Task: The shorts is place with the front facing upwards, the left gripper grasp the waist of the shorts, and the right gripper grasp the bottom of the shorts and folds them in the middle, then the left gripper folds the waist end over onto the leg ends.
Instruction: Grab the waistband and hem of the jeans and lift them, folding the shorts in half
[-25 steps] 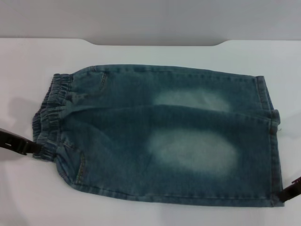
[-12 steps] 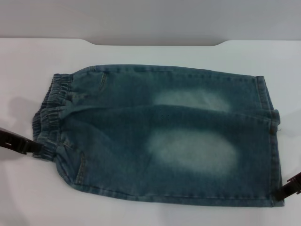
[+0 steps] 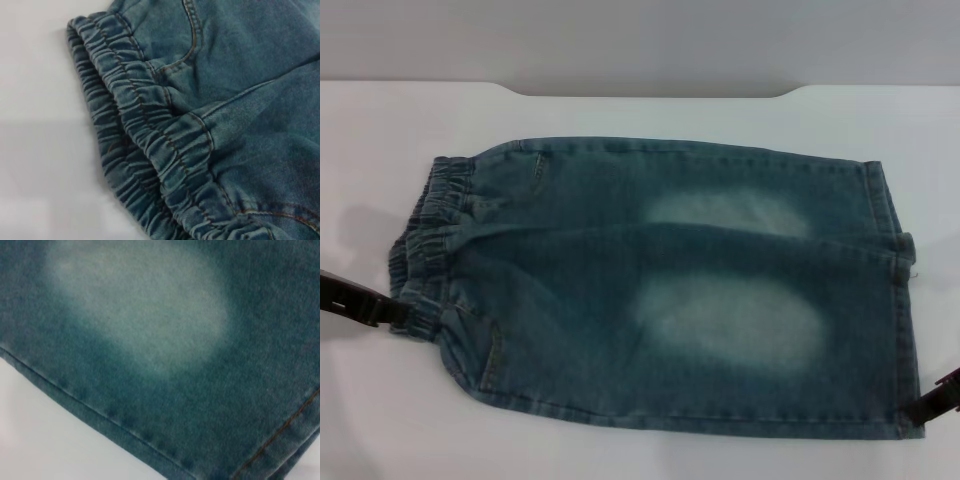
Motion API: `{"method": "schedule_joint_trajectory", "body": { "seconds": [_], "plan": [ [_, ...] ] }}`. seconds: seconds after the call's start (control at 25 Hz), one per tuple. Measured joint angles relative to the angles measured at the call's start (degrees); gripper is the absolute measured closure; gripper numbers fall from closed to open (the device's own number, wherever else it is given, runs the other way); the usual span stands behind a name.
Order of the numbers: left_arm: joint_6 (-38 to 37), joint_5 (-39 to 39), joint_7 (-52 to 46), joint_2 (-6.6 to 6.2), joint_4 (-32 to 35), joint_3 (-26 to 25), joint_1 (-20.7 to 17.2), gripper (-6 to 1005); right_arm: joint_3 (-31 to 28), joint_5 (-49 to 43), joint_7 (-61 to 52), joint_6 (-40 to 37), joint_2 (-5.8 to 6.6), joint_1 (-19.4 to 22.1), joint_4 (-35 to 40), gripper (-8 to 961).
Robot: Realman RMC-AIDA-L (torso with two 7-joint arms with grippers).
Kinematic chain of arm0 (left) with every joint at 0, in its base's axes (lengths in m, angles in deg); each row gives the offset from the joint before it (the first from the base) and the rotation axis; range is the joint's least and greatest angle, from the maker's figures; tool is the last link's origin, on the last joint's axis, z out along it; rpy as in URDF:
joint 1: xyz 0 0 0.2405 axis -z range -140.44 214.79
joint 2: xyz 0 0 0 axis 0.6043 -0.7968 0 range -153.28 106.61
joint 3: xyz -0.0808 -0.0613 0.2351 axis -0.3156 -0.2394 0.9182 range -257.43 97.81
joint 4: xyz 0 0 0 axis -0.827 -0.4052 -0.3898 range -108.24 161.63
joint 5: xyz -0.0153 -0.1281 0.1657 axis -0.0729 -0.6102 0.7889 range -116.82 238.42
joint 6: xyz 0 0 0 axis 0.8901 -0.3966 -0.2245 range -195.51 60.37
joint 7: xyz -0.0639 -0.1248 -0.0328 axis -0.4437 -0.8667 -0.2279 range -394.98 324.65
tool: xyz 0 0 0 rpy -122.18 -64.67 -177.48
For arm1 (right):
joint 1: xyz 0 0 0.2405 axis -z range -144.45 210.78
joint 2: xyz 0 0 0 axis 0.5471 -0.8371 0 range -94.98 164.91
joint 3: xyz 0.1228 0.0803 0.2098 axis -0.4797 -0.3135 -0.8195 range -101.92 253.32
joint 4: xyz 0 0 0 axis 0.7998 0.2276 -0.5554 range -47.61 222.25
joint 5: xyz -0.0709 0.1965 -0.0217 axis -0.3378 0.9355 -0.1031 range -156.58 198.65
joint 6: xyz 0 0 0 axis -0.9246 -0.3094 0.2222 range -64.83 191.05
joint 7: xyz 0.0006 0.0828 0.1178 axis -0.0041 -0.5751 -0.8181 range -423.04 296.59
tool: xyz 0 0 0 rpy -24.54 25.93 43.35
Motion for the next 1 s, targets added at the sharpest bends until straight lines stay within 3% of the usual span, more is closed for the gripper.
{"method": "schedule_joint_trajectory", "body": {
  "seconds": [1.0],
  "plan": [
    [0.00, -0.10, 0.54, 0.04, -0.04, 0.08, 0.02, 969, 0.01, 0.30, -0.03, 1.34, -0.28, -0.49, -0.90, 826]
  ]
}}
